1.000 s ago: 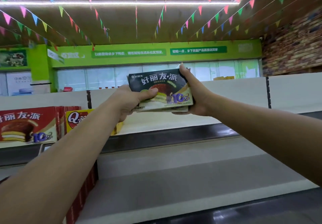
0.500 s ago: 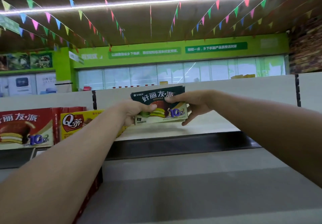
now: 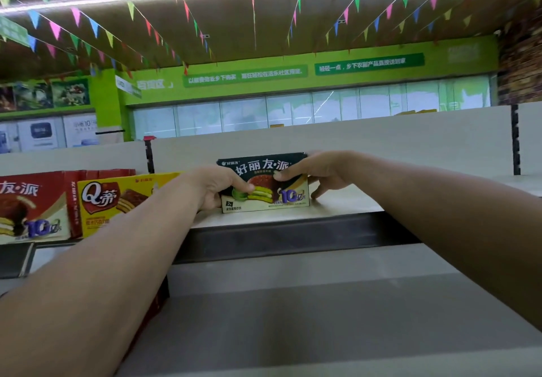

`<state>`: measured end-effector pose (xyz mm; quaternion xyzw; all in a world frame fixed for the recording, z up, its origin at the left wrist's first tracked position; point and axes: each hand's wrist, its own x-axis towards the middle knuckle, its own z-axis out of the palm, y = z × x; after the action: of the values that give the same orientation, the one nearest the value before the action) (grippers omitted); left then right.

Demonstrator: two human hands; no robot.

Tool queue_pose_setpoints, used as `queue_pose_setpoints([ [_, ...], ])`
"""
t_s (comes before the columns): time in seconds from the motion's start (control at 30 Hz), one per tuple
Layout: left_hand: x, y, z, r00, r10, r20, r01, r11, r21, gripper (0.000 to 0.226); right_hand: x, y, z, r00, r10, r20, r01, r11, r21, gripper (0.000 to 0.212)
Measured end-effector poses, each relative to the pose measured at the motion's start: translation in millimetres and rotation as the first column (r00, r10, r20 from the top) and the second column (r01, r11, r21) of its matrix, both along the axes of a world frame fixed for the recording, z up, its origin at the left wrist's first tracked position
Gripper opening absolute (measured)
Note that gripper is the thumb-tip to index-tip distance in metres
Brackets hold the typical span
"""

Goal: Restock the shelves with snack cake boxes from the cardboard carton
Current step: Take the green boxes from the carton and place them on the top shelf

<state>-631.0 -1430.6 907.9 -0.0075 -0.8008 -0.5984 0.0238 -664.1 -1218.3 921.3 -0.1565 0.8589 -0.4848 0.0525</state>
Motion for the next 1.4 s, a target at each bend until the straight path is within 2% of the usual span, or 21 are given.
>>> queue_pose_setpoints([
  [0.17,10.3,1.8,-0.2,0.999,0.041,-0.027,-0.041,0.999,0.025,0.036,-6.5,4.7,-2.6,0.998,0.040,0.055,-0.040,0.999,0.010,0.122],
  [0.2,13.2,2.9,-0.2,0.997,0.059,-0.039,-0.058,0.998,0.030,0.033,-6.7,4.1,-4.1,0.997,0.047,0.062,-0.048,0.999,0.020,0.122],
  [0.3,22.5,6.3,1.2,0.993,0.095,-0.064,-0.093,0.995,0.031,0.029,0.0,3.1,-6.1,0.996,0.062,0.058,-0.063,0.998,0.016,0.104],
  [0.33,25.1,6.5,2.6,0.992,0.106,-0.073,-0.105,0.994,0.017,0.030,4.3,3.5,-5.1,0.997,0.059,0.052,-0.060,0.998,0.013,0.109],
  [0.4,30.4,4.5,8.1,0.987,0.115,-0.109,-0.118,0.993,-0.017,0.036,13.0,6.0,1.1,0.998,0.041,0.045,-0.043,0.999,0.026,0.137],
  [0.47,41.0,1.6,15.9,0.981,0.111,-0.158,-0.123,0.990,-0.068,0.049,24.0,8.6,10.6,1.000,0.002,-0.003,-0.002,1.000,0.011,0.143],
  [0.57,60.4,-1.3,32.5,0.967,0.074,-0.242,-0.113,0.982,-0.152,0.084,41.0,9.4,26.4,0.981,-0.080,-0.178,0.070,0.996,-0.060,0.148],
  [0.67,85.6,-4.6,51.4,0.942,0.066,-0.330,-0.128,0.977,-0.170,0.093,52.7,-0.6,40.0,0.934,-0.146,-0.326,0.103,0.984,-0.146,0.137],
  [0.77,108.1,-11.2,62.3,0.932,0.030,-0.362,-0.090,0.985,-0.150,0.100,64.7,-19.9,47.4,0.908,-0.142,-0.393,0.074,0.980,-0.183,0.134],
  [0.83,122.7,-17.6,65.6,0.924,0.005,-0.383,-0.065,0.987,-0.144,0.101,72.3,-36.8,47.2,0.898,-0.106,-0.427,0.048,0.988,-0.146,0.126],
  [0.93,142.9,-29.1,66.7,0.912,-0.022,-0.410,-0.050,0.985,-0.166,0.100,83.6,-66.0,43.2,0.895,-0.028,-0.446,0.011,0.999,-0.041,0.102],
  [1.13,178.6,-70.8,56.3,0.905,-0.028,-0.423,-0.056,0.981,-0.185,0.097,116.4,-128.0,31.0,0.887,0.120,-0.445,-0.096,0.992,0.077,0.094],
  [1.23,200.6,-105.1,46.2,0.901,-0.003,-0.433,-0.077,0.983,-0.168,0.084,132.7,-156.6,22.4,0.872,0.142,-0.468,-0.115,0.990,0.085,0.095],
  [1.4,240.7,-171.5,23.0,0.880,0.081,-0.469,-0.161,0.978,-0.133,0.048,170.8,-206.7,3.2,0.827,0.202,-0.526,-0.174,0.979,0.102,0.070],
])
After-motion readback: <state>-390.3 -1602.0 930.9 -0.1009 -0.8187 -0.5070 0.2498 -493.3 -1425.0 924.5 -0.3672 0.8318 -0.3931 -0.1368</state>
